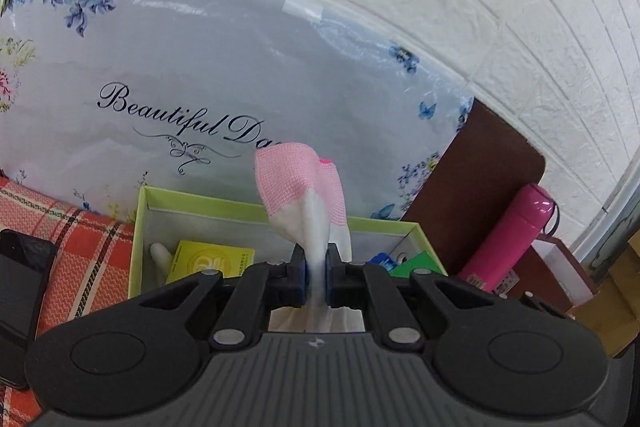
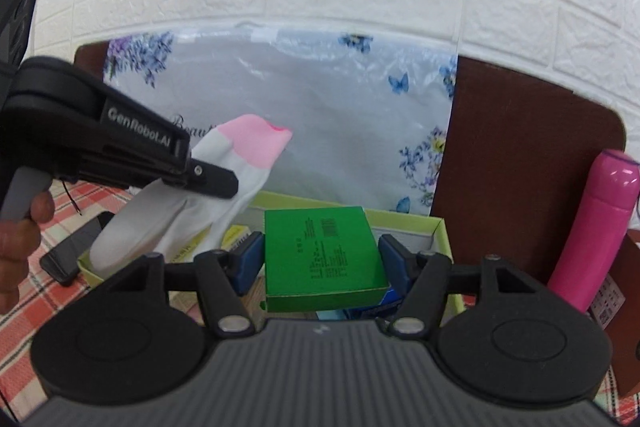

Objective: Organize objects
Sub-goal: 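Lower the glove and green box into the lime-green box and open both tools, then withdraw both tools and move the left tool toward the orange-white medicine box, then grasp the orange-white medicine box with the left tool while the right tool grasps the black tape roll, then carry the medicine box and tape roll into the lime-green box and release both, then withdraw both tools from the box back toward the remaining items, then grasp the tall tan box with the left tool while the right tool grasps the clear plastic cup, then lift the tan box with the left tool while the right tool carries the cup over the lime-green box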

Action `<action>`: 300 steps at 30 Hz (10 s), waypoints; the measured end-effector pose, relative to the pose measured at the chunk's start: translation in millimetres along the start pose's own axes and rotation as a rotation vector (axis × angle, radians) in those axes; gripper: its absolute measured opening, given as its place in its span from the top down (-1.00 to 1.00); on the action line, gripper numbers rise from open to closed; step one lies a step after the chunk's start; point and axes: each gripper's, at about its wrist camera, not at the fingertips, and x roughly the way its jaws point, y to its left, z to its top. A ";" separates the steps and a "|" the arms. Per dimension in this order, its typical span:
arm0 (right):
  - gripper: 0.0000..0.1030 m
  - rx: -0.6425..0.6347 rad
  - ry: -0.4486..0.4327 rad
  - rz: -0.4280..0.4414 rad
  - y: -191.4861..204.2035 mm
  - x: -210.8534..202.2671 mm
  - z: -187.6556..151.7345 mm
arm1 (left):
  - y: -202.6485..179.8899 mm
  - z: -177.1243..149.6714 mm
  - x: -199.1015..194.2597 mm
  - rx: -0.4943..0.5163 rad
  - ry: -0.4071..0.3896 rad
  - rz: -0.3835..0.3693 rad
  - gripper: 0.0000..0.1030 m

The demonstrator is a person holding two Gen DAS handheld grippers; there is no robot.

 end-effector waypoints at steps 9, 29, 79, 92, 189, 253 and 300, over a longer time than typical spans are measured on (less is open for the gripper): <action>-0.85 -0.034 0.027 -0.009 8.8 15.7 -12.0 | 10.1 -21.3 4.2 0.075 0.000 0.085 -0.55; -1.00 0.052 -0.081 -0.016 2.4 -121.1 -13.2 | -48.4 -54.8 -102.4 0.193 -0.028 0.202 -0.57; 0.10 0.153 0.165 0.113 52.2 -164.1 -136.2 | -8.4 -202.8 -128.0 0.210 0.193 0.314 -0.40; 0.12 0.195 0.212 0.007 58.4 -110.0 -128.5 | -1.8 -207.8 -127.9 0.188 0.216 0.288 -0.39; -0.88 0.081 -0.023 0.020 2.8 -30.1 -16.3 | -16.6 -24.8 -27.0 0.326 -0.020 0.279 -0.60; -0.27 0.118 0.126 -0.030 -49.5 -209.2 -165.3 | -124.8 -186.6 -17.2 0.272 0.146 0.057 -0.78; -0.27 0.138 0.168 -0.025 -1.8 -229.2 -165.8 | -85.1 -212.9 -79.8 0.309 0.232 0.036 0.37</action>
